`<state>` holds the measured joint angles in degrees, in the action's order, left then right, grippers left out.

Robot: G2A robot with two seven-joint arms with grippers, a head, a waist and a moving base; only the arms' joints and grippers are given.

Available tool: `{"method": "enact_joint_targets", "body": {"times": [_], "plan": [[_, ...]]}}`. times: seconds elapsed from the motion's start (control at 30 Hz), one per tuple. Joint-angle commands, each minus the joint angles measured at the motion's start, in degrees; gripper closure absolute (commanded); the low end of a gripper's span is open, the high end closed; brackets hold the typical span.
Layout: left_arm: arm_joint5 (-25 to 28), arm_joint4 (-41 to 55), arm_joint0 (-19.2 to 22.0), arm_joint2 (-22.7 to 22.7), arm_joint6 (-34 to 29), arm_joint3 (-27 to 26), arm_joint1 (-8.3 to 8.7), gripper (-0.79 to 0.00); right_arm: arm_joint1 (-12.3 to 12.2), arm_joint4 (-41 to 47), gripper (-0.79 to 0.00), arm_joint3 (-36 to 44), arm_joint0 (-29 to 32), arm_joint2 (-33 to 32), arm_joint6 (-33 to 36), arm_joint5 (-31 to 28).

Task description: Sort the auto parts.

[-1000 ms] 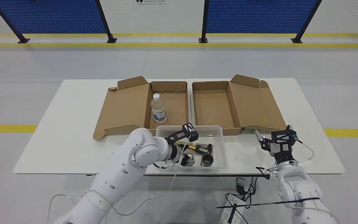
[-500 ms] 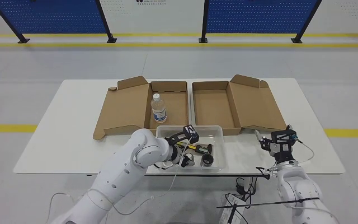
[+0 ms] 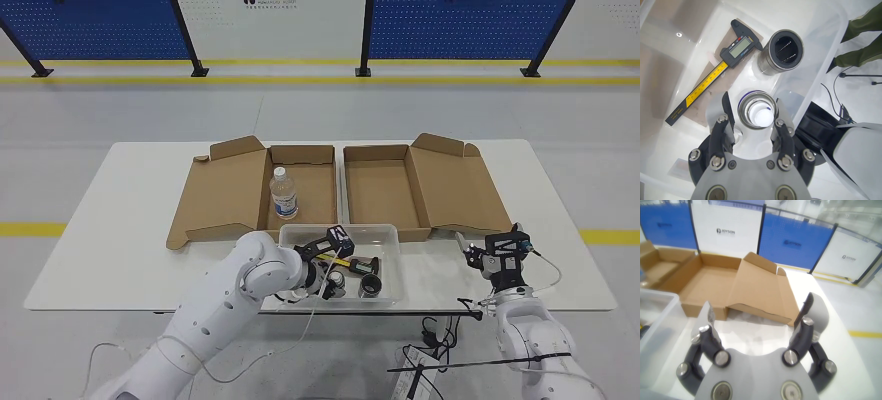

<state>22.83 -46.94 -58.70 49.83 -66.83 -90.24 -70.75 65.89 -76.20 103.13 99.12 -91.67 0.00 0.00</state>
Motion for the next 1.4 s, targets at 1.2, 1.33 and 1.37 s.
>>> {"method": "enact_joint_targets", "body": {"times": [1.2, 1.33, 1.37], "plan": [[-6.98, 4.15, 0.11, 6.28, 3.47, -10.80, 1.92, 0.000, 0.00, 0.00, -0.785, 0.00, 0.00, 0.00, 0.00, 0.00], [-8.47, 8.72, -0.47, 7.37, 3.01, -14.44, 2.03, 0.000, 0.00, 0.00, -0.785, 0.00, 0.00, 0.00, 0.00, 0.00], [-9.19, 10.75, -0.72, 7.77, 2.91, -15.26, 2.04, 0.000, 0.00, 0.00, -0.785, 0.00, 0.00, 0.00, 0.00, 0.00]]}}
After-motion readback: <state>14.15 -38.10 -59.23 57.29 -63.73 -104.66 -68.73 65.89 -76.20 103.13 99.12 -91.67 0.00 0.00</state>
